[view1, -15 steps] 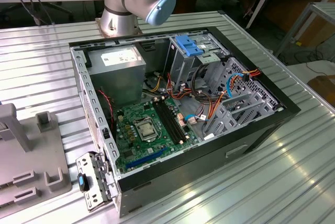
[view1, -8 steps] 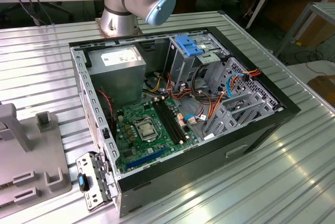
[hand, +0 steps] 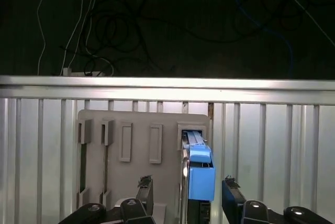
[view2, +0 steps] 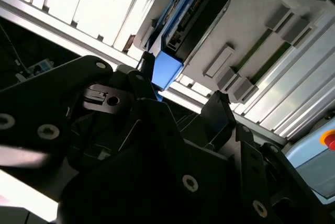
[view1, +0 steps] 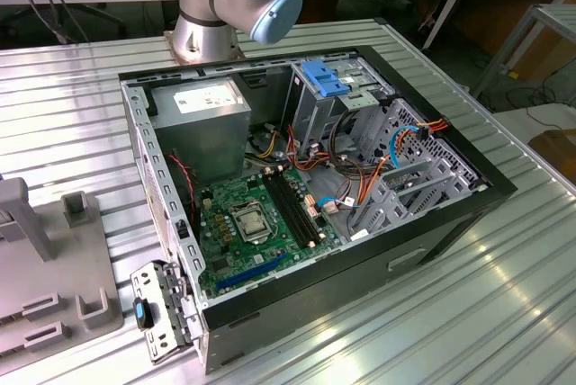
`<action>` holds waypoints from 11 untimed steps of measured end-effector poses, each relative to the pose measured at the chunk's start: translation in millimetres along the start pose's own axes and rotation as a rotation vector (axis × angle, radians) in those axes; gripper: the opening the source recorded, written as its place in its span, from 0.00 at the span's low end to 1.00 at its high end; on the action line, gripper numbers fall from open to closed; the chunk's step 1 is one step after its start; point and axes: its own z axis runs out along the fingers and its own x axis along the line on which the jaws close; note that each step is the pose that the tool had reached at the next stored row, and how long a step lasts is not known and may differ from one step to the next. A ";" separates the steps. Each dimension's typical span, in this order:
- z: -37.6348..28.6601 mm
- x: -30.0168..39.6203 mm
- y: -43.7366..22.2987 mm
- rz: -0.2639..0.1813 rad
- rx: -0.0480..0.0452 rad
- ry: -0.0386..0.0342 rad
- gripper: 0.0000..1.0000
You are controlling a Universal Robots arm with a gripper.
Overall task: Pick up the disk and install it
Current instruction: 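Pick up the disk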
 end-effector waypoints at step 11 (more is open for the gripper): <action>7.2 -0.5 0.1 0.000 0.0000 -0.0001 0.63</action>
